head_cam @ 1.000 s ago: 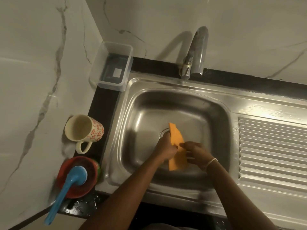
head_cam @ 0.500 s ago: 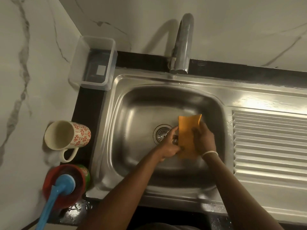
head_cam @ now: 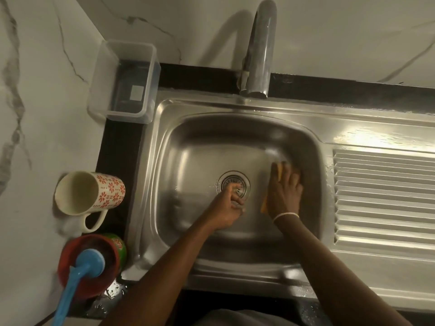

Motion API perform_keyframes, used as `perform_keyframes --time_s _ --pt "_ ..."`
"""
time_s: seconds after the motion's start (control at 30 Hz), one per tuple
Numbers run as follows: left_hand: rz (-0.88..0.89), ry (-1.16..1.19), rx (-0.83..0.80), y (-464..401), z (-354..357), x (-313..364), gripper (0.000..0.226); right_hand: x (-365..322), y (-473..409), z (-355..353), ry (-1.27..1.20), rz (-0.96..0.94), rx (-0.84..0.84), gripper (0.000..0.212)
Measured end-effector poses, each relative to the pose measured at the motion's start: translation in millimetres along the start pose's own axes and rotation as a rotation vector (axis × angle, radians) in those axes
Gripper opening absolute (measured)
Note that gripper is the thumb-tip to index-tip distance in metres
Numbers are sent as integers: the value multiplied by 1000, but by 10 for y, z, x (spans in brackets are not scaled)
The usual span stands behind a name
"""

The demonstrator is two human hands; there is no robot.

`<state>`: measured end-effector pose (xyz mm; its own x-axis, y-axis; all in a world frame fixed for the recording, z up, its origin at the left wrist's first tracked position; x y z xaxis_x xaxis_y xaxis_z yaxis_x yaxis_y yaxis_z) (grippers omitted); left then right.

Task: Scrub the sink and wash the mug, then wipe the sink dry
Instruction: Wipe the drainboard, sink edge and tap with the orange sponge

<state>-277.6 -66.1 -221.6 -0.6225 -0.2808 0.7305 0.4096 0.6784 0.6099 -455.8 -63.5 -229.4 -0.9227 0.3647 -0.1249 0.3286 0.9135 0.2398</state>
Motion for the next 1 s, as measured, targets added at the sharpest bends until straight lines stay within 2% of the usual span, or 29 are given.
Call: perform_keyframes --time_s 0.07,0.13,0.23,0.33,0.5,0.73,1.0 --pt "6 -8 117 -17 -83 -1 55 -163 134 178 10 -116 -93 62" --pt "2 -12 193 -34 -154 -1 53 -55 186 456 -60 -3 -229 68" --pt "19 -25 220 -56 -215 5 52 265 141 768 -210 208 -320 108" --pt "22 -56 216 -65 -259 -13 53 295 20 885 -191 186 -319 125" --pt "0 -4 256 -63 -388 -92 53 198 -263 758 -16 -17 -235 116" --pt "39 45 223 270 -508 -172 56 -97 -752 815 -23 -173 -158 99" --pt "39 115 141 605 -287 -188 55 -773 -891 942 69 -512 -165 86"
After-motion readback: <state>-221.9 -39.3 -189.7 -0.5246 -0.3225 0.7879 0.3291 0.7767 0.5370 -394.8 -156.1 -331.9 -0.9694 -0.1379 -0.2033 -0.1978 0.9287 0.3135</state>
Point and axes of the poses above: each hand's wrist, its own y-axis away from the middle knuckle, its own z-axis out of the palm, x = y × z, the point moved 6 cm from there along -y, towards the middle knuckle, and after that the axes turned 9 degrees about -y, right-handed, at the moved point
